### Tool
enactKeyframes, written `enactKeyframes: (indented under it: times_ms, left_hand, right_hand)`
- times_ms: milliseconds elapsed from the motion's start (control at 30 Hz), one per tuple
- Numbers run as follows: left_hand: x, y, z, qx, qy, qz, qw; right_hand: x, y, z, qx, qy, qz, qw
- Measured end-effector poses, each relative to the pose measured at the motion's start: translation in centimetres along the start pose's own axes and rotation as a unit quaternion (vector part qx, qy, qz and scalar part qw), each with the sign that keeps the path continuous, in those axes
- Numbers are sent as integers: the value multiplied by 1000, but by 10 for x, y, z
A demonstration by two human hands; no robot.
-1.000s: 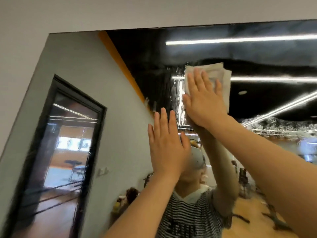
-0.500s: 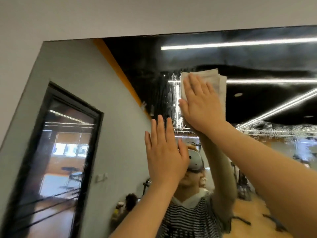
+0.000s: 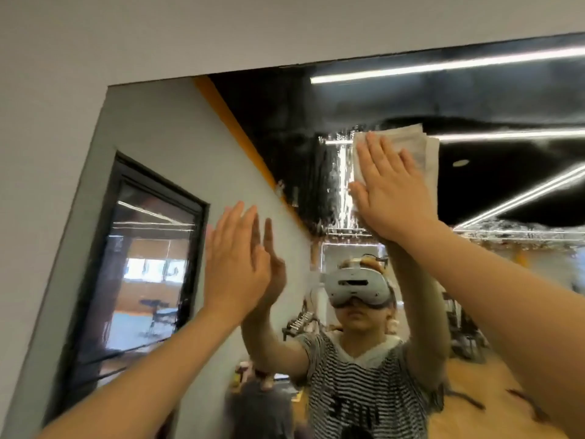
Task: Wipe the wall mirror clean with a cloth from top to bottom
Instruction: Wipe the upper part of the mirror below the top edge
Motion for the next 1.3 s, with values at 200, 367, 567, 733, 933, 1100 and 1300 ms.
enactKeyframes:
  times_ms: [200, 367, 567, 733, 933, 1100, 1300]
  left_hand:
    - [-126, -22, -45, 1, -158, 16, 987]
    - [-172, -11, -43, 15, -139, 10, 990]
    - [-179, -12, -39, 31, -130, 32, 991]
    - [-185, -13, -36, 31, -113, 28, 993]
    - [-188, -14, -34, 40, -104, 34, 993]
    - [-188, -13, -35, 42, -105, 34, 993]
    - [-189, -13, -34, 44, -107, 34, 993]
  right_hand:
    - [-3, 0, -1, 3, -2, 41, 999]
    - [-26, -12, 4, 31, 1, 165, 986]
    - [-91, -47, 16, 62, -4, 178, 982]
    - [-183, -77, 38, 40, -4, 89, 995]
    - [-179, -76, 41, 24, 5, 25, 999]
    - [-114, -56, 24, 38, 13, 91, 995]
    - [-77, -42, 11, 56, 25, 162, 985]
Point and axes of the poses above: each hand's wrist, its own y-axis away from the middle knuckle, its own z-axis out of the palm, x = y × z, the point moved 4 cm from there along -y, towards the middle knuckle, and after that the axes turned 6 degrees about x, right-handed, at the moved point
